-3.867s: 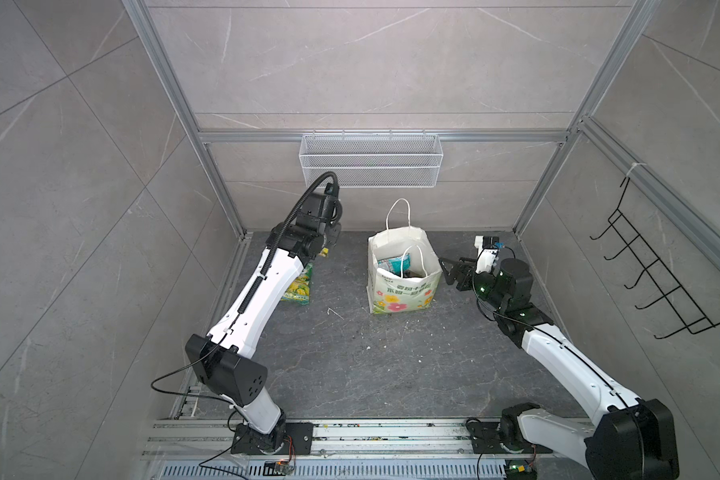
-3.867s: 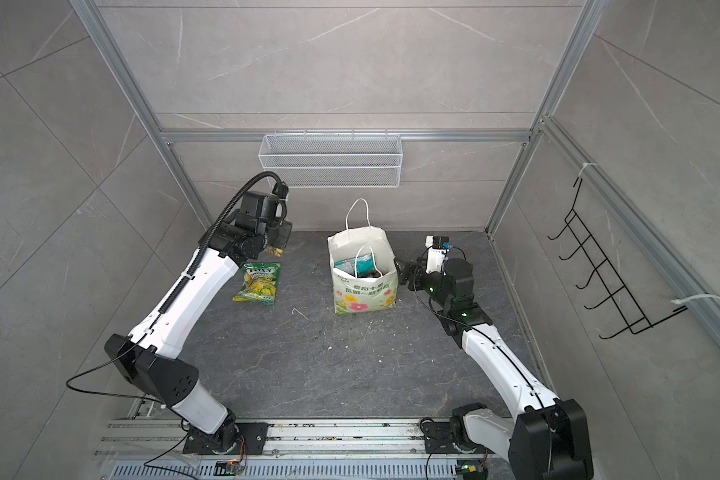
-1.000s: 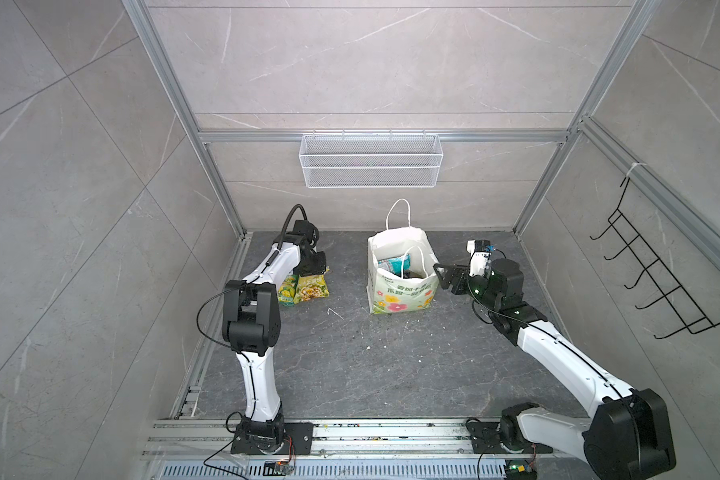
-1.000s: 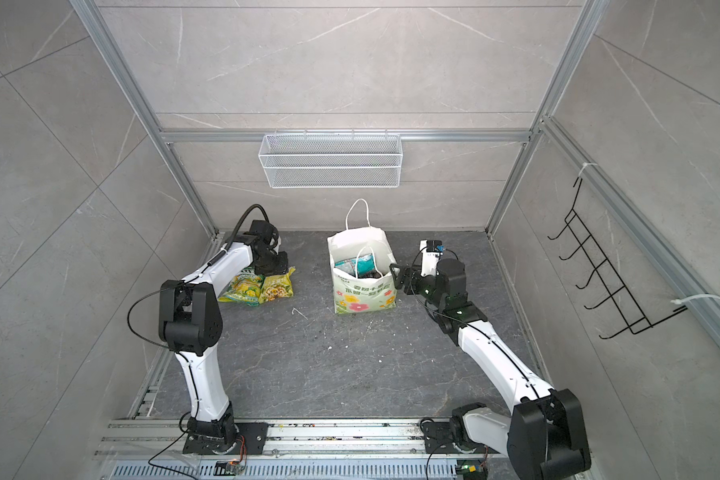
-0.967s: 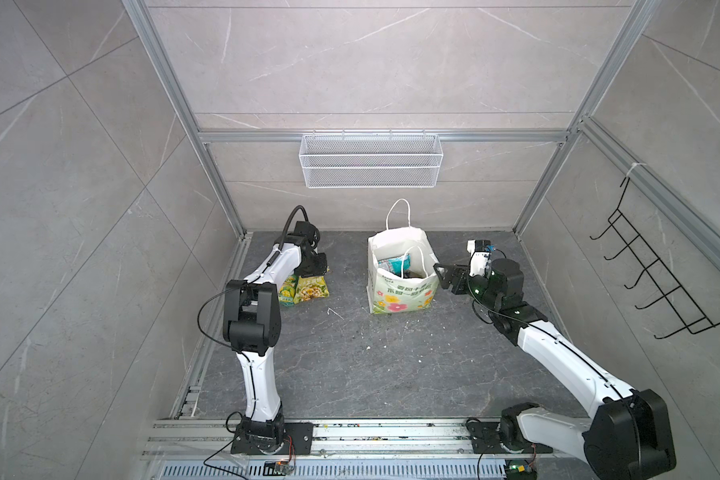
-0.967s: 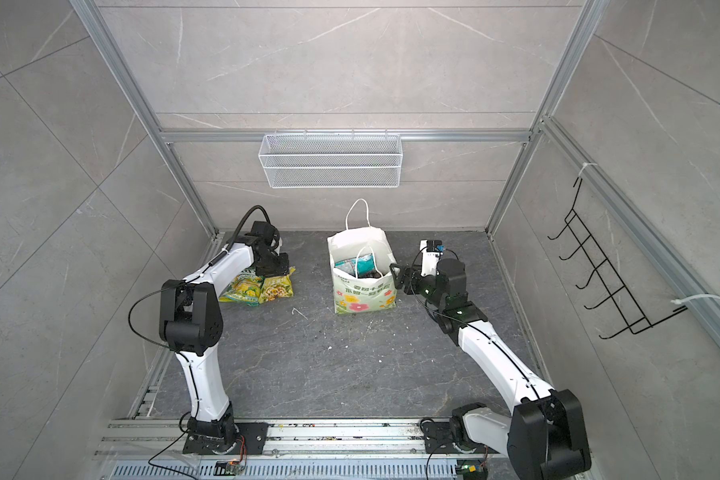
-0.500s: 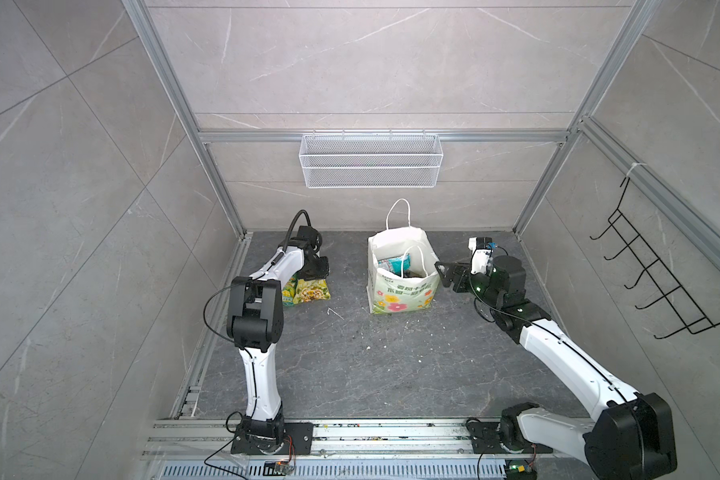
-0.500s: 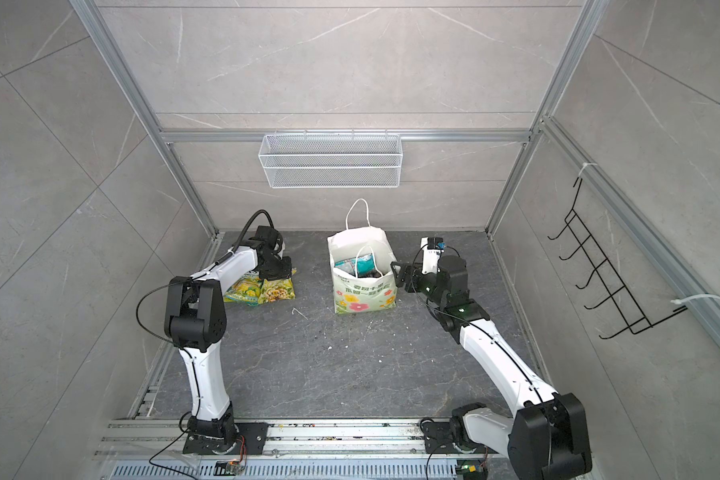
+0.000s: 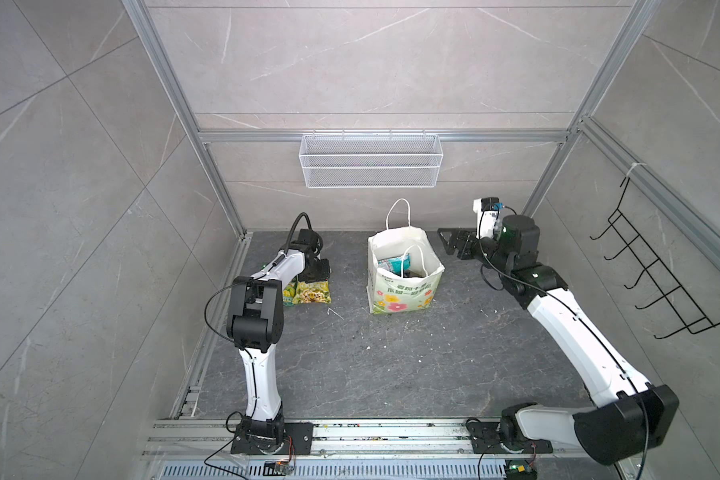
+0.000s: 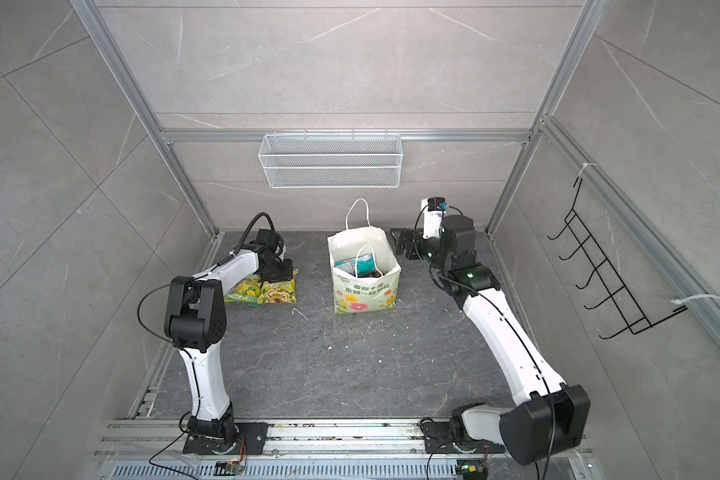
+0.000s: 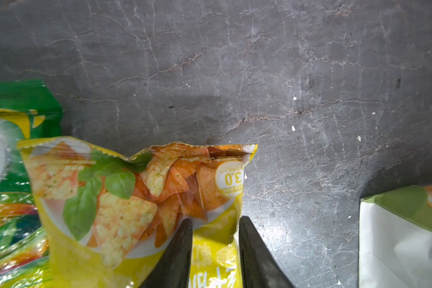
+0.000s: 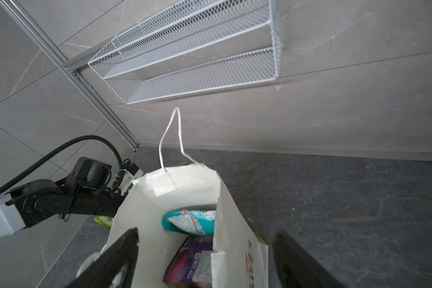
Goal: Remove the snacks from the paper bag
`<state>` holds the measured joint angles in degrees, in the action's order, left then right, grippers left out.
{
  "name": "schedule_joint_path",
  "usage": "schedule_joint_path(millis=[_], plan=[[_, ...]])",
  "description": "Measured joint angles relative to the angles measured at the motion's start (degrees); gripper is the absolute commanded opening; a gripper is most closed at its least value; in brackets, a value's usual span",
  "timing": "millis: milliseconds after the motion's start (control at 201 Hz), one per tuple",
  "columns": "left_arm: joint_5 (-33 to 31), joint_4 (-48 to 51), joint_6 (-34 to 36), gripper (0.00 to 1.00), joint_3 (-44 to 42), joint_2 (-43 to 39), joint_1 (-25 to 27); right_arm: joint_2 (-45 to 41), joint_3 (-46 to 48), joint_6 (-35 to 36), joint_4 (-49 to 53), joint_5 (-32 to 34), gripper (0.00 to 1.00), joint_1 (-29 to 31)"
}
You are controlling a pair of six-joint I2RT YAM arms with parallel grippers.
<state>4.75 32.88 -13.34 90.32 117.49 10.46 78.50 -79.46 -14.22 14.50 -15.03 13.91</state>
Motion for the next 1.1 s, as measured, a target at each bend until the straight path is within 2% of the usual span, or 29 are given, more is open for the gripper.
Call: schedule_joint_path(millis=[144,244,328,418,528,667,766,876,1050,1100], plan=[[-0.15,-0.2,-0.15,0.47,-3.23,-5.73,0.31,8.46,-11.47,4.5,8.55,-2.01,0.78,0.0],[-0.5,-0.81,-0.15,0.51,-5.7,-13.53,0.9,12.57,-15.52,8.13,12.83,-3.76,0.68,0.0],[-0.15,-2.67,0.35,0.54,-6.64,-20.0,2.21,16.06,-19.54,11.17,16.72,-5.11,0.66,0.0],[0.59,-5.27,3.13,0.55,-6.75,-25.79,5.55,20.37,-25.29,14.93,20.44,-6.62,0.66,0.0],[4.48,-10.49,8.68,0.6,-8.81,-30.93,11.69,26.86,-34.84,19.15,25.86,-7.72,0.66,0.02],[11.72,-17.57,14.29,0.65,-16.79,-35.65,17.03,33.62,-43.25,22.86,30.86,-7.74,0.7,0.0],[16.17,-21.49,15.98,0.66,-22.29,-37.79,17.16,37.46,-47.45,25.55,35.01,-9.64,0.71,0.07],[18.62,-24.61,16.85,0.67,-24.59,-39.08,16.85,41.51,-52.76,28.3,39.56,-10.1,0.7,0.57],[20.94,-28.48,18.16,0.67,-24.57,-40.79,16.76,46.69,-59.89,31.63,44.96,-10.14,0.63,1.51],[21.16,-29.11,18.25,0.67,-24.55,-40.87,16.76,47.67,-61.29,32.61,45.9,-10.27,0.57,1.64]])
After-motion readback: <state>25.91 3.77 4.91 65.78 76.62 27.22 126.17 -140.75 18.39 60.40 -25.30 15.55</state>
